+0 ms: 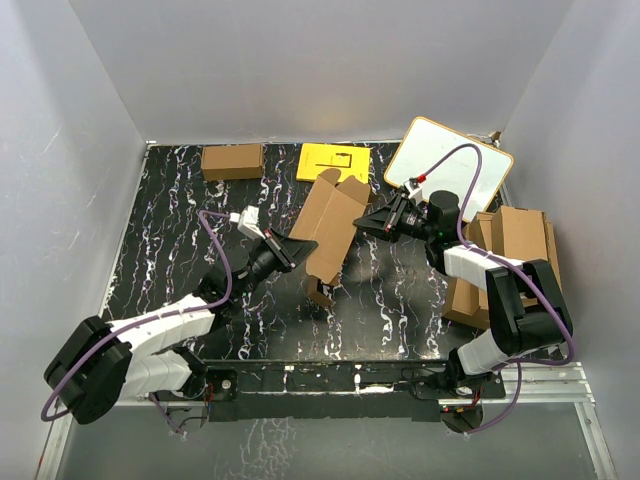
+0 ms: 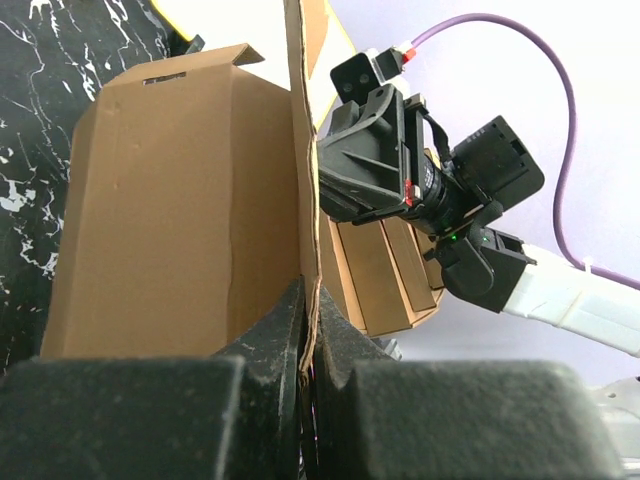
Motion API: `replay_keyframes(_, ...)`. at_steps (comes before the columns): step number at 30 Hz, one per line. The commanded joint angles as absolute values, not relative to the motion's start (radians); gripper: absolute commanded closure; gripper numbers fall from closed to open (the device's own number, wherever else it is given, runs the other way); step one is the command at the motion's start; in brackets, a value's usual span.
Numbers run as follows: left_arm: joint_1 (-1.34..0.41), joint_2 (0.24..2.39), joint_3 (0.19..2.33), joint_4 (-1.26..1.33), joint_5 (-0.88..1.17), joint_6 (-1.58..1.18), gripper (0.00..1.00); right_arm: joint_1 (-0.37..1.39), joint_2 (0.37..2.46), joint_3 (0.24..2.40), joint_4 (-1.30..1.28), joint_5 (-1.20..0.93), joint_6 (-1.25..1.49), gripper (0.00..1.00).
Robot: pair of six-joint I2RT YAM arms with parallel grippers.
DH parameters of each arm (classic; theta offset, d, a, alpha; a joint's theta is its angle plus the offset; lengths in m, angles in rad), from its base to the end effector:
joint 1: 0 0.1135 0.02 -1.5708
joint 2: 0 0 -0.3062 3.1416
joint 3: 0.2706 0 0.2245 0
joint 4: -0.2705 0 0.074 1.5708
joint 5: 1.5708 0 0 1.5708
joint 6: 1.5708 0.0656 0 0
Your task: Fold the paper box
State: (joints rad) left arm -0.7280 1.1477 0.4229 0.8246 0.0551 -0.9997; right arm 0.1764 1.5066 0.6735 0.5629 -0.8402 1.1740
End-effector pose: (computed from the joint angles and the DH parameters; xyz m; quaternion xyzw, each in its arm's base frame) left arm 0.1729 -0.1589 0.3081 -0.0706 0.6673 -0.5756 0.4674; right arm 0.2905 0.1014 0.2679 0.1308 0.7563 0.5989 0.2286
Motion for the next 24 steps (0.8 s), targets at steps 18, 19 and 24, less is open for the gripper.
replay_keyframes(18, -0.38, 0.902, 0.662, 0.458, 0.38, -0.987, 1.0, 0.117, 1.252, 0.555, 0.624, -1.106, 0.405, 0.08)
replay_keyframes(19, -0.378, 0.91, 0.67, 0.47, 0.395, -0.998, 1.0, 0.115, 1.255, 0.555, 0.608, -1.057, 0.419, 0.09)
replay_keyframes(24, -0.375, 0.919, 0.678, 0.529, 0.434, -1.036, 1.0, 0.11, 1.286, 0.5, 0.704, -0.946, 0.53, 0.08)
